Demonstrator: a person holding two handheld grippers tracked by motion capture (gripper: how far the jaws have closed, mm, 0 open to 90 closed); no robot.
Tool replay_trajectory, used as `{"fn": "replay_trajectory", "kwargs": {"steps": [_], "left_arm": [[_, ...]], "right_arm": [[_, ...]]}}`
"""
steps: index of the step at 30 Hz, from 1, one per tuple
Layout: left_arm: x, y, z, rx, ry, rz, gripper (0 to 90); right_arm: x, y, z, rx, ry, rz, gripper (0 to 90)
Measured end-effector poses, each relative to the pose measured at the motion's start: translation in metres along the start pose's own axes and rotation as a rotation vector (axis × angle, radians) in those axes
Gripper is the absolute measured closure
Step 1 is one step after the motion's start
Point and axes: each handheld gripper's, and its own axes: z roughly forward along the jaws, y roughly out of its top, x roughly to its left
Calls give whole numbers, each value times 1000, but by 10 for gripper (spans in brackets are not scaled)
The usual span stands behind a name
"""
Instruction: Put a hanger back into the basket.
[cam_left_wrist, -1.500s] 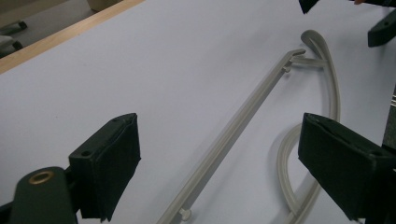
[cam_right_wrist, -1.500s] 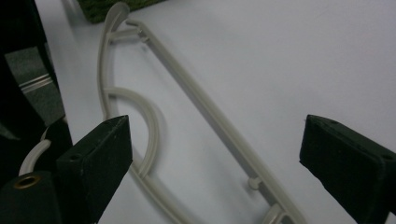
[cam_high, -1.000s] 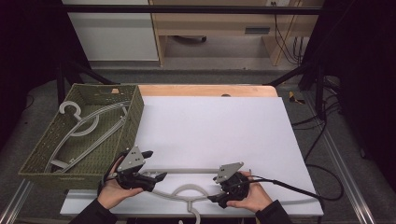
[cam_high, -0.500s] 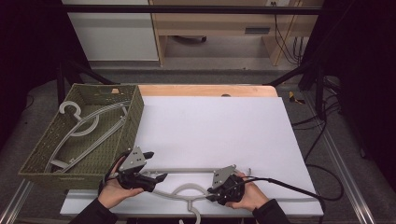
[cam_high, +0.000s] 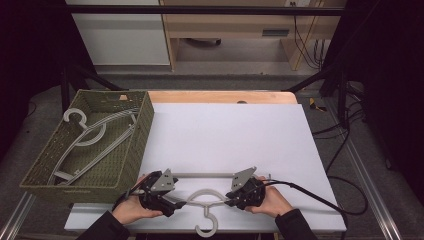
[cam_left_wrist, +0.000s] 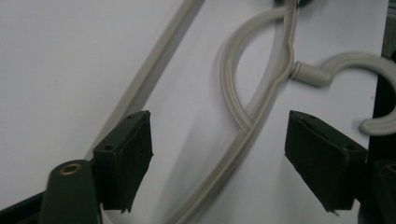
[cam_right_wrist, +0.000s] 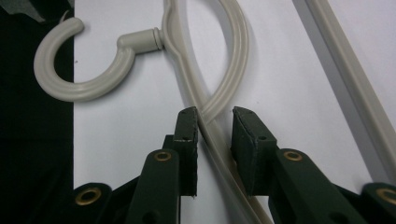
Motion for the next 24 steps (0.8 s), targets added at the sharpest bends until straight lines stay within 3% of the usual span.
{"fn": "replay_trajectory", "kwargs": {"steps": [1,2,3,9,13,15,18,21,24], "left_arm": [[0,-1,8,45,-10,15,289],[0,-1,8,45,-10,15,318],[0,-2,15,86,-17,24,340],[4,-3,17,117,-78,-5,533],[2,0,17,136,-87,-31,584],[-2,4,18,163,-69,-13,620],[-3,6,17,186,-64,10,637],[-9,9,17,201,-60,52,715],[-11,10,17,205,-63,61,781]], "right_arm": [[0,0,-3,-11,-21,0,652],[0,0,-3,-11,-21,0,652],[1,0,-8,-34,-39,12,622],[0,0,-23,-119,-79,59,508],[-2,0,-30,-155,-114,83,478],[-3,0,-37,-191,-144,94,461],[-4,-2,-42,-205,-155,113,453],[-5,-3,-48,-222,-174,121,442],[-6,-4,-50,-223,-184,126,437]]}}
